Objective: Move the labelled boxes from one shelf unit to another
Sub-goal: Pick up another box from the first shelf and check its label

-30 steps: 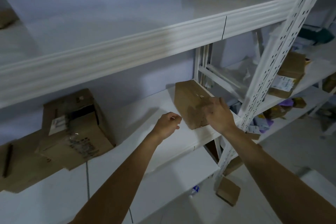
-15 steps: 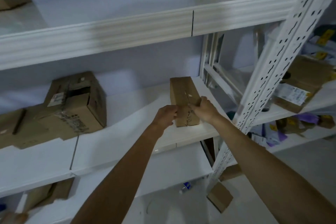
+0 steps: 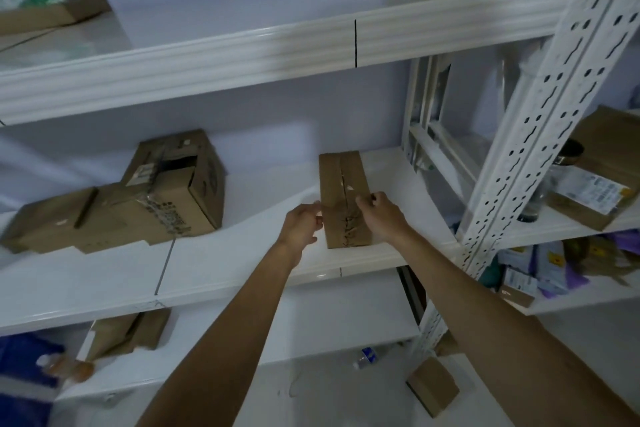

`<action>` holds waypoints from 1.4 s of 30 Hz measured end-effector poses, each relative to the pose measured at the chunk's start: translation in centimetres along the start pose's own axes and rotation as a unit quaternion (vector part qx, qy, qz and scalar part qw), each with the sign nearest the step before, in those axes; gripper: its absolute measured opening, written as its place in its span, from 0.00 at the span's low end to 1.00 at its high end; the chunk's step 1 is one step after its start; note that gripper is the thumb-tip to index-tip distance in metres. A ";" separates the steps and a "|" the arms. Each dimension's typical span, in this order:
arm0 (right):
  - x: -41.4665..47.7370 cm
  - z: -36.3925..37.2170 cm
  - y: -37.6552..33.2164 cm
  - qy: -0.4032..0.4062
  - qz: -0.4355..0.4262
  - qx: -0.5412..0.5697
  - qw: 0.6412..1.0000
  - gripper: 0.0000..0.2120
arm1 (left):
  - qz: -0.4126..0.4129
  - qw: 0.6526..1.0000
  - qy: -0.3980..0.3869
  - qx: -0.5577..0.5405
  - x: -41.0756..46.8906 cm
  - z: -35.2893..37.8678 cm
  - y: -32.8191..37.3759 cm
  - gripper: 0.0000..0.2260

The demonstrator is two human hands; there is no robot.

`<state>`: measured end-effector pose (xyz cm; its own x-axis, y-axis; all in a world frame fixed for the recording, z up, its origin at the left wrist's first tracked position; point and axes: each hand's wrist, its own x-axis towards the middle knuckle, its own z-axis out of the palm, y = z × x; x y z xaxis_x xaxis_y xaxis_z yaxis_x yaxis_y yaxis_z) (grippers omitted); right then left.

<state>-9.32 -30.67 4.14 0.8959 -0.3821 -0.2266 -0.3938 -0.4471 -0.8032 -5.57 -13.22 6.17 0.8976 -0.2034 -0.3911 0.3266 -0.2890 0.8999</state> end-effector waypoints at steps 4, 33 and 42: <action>-0.8 2.0 -1.1 -0.002 -0.021 -0.005 1.000 0.28 | -0.007 0.999 0.034 -0.010 0.0 -2.1 -0.1 0.21; -1.7 9.3 -2.1 -0.080 0.058 0.091 0.991 0.45 | 0.017 1.000 0.011 0.011 -0.3 -8.2 -4.4 0.28; -3.5 10.4 -2.3 -0.099 0.074 0.222 0.967 0.34 | 0.018 1.000 0.011 -0.018 -2.5 -8.3 -5.0 0.27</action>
<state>-9.44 -19.86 1.09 0.8757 -0.2326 -0.4231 -0.4332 0.0082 -0.9012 -6.99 -3.46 4.28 0.9153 -0.1917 -0.3541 0.3042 -0.2471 0.9200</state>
